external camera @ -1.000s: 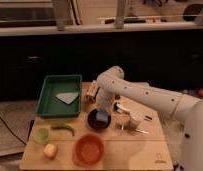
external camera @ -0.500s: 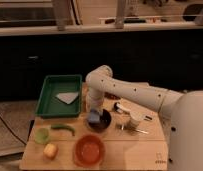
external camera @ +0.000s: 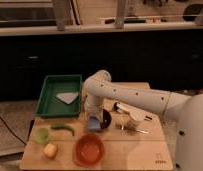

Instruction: Wipe purple bowl with sponge

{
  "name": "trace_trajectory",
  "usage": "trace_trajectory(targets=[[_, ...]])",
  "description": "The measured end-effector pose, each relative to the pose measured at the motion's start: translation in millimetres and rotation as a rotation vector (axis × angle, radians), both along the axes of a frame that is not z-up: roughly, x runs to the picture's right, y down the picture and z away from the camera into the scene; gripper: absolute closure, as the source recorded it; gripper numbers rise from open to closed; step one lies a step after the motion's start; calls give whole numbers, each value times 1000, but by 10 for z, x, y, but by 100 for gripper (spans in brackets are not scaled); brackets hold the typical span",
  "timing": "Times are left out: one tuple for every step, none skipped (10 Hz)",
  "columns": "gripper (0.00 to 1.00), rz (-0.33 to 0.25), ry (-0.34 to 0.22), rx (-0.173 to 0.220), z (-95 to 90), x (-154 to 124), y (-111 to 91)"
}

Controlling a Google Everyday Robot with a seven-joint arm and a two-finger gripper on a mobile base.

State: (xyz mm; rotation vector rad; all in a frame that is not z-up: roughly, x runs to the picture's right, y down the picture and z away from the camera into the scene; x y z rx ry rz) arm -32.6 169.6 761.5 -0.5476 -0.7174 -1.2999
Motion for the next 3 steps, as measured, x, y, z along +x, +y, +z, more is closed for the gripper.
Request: trace_trajectory(targets=[[100, 7, 16, 0, -49, 133, 29], [100, 18, 33, 5, -78, 249, 34], [100, 37, 60, 13, -105, 400, 46]])
